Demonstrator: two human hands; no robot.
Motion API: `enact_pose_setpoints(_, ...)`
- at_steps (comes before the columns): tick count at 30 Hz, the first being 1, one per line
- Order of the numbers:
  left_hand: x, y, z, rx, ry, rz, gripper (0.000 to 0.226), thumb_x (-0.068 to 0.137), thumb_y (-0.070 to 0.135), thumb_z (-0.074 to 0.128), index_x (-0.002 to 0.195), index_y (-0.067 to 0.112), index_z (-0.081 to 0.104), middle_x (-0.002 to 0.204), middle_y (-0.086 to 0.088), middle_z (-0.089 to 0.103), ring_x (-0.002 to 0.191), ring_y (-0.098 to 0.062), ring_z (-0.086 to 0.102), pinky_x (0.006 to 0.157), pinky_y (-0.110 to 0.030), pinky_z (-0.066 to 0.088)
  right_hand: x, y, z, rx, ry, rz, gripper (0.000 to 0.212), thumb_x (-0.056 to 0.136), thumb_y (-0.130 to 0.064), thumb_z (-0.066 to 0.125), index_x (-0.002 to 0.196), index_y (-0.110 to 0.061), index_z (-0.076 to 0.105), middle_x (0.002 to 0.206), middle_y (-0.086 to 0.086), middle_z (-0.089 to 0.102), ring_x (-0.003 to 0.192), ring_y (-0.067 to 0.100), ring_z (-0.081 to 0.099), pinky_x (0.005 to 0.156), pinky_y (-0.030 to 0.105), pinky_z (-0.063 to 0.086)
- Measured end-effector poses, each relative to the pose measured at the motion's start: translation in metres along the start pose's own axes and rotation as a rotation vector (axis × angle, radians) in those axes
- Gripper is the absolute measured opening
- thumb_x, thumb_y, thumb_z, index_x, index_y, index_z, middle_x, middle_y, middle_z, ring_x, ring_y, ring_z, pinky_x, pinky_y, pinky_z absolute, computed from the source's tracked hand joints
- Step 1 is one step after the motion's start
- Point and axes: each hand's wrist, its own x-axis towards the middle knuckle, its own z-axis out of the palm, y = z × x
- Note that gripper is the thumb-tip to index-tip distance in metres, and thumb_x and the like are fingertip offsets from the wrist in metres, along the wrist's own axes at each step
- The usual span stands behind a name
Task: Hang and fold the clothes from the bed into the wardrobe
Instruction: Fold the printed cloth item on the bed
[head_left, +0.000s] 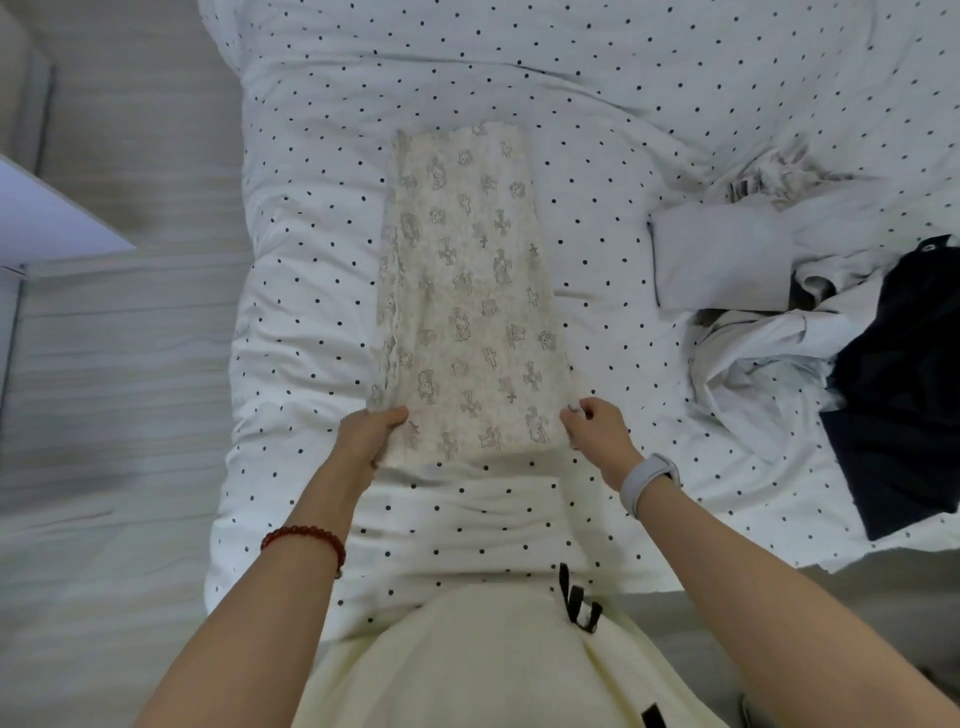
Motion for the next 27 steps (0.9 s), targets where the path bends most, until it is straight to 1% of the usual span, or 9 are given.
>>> enact_pose_setpoints(3, -0.028, -0.031, -0.018, 0.053, -0.093, -0.173, 0.028, 0.087, 0.005, 0.063, 0.113, -0.005, 0.060, 0.097, -0.013, 0.068, 0.084, -0.024, 0.066, 0.062, -0.029, 0.057, -0.034, 0.028, -0.009, -0.102, -0.092, 0.093, 0.038, 0.090, -0.008, 0.052, 0.058, -0.015, 0.032, 0.056, 0.000, 0.034, 0.053, 0.015, 0.033, 0.060, 0.029, 0.036)
enact_pose_setpoints(6, -0.044, -0.055, -0.035, 0.043, -0.104, -0.233, 0.041, 0.082, 0.002, 0.066, 0.120, -0.007, 0.055, 0.106, -0.015, 0.066, 0.087, -0.024, 0.065, 0.061, -0.028, 0.055, -0.055, 0.042, -0.017, -0.061, -0.138, 0.157, 0.037, 0.089, -0.004, 0.055, 0.060, -0.014, 0.034, 0.056, 0.003, 0.035, 0.052, 0.017, 0.034, 0.055, 0.028, 0.034)
enact_pose_setpoints(9, -0.042, -0.050, -0.039, -0.091, -0.060, -0.095, 0.077, 0.079, -0.002, 0.068, 0.144, 0.006, 0.026, 0.120, -0.011, 0.054, 0.096, -0.027, 0.061, 0.075, -0.036, 0.051, -0.060, 0.023, -0.018, 0.093, -0.064, 0.161, 0.012, 0.090, -0.008, 0.057, 0.097, -0.011, 0.047, 0.077, 0.005, 0.050, 0.063, 0.015, 0.047, 0.057, 0.024, 0.043)
enact_pose_setpoints(12, -0.049, -0.018, -0.032, -0.124, -0.068, 0.046, 0.043, 0.090, 0.005, 0.057, 0.130, 0.016, 0.045, 0.103, -0.007, 0.060, 0.083, -0.019, 0.062, 0.056, -0.027, 0.053, -0.052, -0.013, -0.019, 0.324, -0.005, 0.071, 0.025, 0.090, -0.006, 0.055, 0.113, -0.013, 0.047, 0.079, 0.009, 0.053, 0.062, 0.017, 0.050, 0.050, 0.020, 0.046)
enact_pose_setpoints(15, -0.051, 0.026, -0.024, -0.295, -0.072, 0.064, 0.010, 0.092, 0.007, 0.052, 0.097, 0.007, 0.062, 0.084, -0.005, 0.065, 0.069, -0.013, 0.064, 0.052, -0.020, 0.053, -0.037, -0.061, -0.019, 0.455, 0.029, -0.010, 0.013, 0.090, -0.003, 0.053, 0.102, -0.007, 0.059, 0.084, 0.007, 0.057, 0.063, 0.015, 0.053, 0.050, 0.017, 0.048)
enact_pose_setpoints(17, -0.046, 0.056, -0.020, -0.460, -0.075, 0.055, 0.011, 0.092, 0.004, 0.051, 0.087, 0.004, 0.061, 0.080, -0.008, 0.065, 0.067, -0.013, 0.065, 0.054, -0.019, 0.055, -0.023, -0.091, -0.018, 0.522, 0.032, -0.036, 0.013, 0.091, -0.003, 0.052, 0.099, -0.002, 0.062, 0.086, 0.007, 0.059, 0.064, 0.015, 0.056, 0.050, 0.016, 0.048)
enact_pose_setpoints(20, -0.036, 0.095, -0.011, -0.674, -0.141, 0.042, 0.014, 0.092, 0.000, 0.044, 0.086, 0.000, 0.058, 0.092, -0.016, 0.060, 0.084, -0.020, 0.060, 0.065, -0.024, 0.058, 0.000, -0.130, -0.017, 0.666, 0.028, -0.030, 0.011, 0.091, -0.001, 0.052, 0.092, 0.001, 0.062, 0.083, 0.011, 0.061, 0.063, 0.019, 0.060, 0.050, 0.016, 0.050)
enact_pose_setpoints(22, -0.024, 0.118, -0.005, -0.723, -0.163, 0.029, 0.015, 0.092, 0.000, 0.043, 0.085, 0.000, 0.057, 0.095, -0.018, 0.058, 0.087, -0.022, 0.060, 0.064, -0.026, 0.058, 0.018, -0.153, -0.016, 0.753, 0.034, 0.010, 0.012, 0.090, 0.000, 0.051, 0.083, 0.000, 0.061, 0.078, 0.014, 0.061, 0.059, 0.019, 0.061, 0.049, 0.017, 0.051)
enact_pose_setpoints(27, 0.015, 0.157, 0.008, -0.694, -0.110, -0.009, 0.016, 0.091, 0.004, 0.047, 0.075, 0.006, 0.049, 0.084, -0.013, 0.056, 0.069, -0.018, 0.060, 0.072, -0.027, 0.058, 0.061, -0.187, -0.008, 0.738, 0.035, 0.026, 0.016, 0.091, -0.001, 0.047, 0.080, 0.000, 0.058, 0.071, 0.013, 0.062, 0.048, 0.014, 0.060, 0.051, 0.019, 0.051)
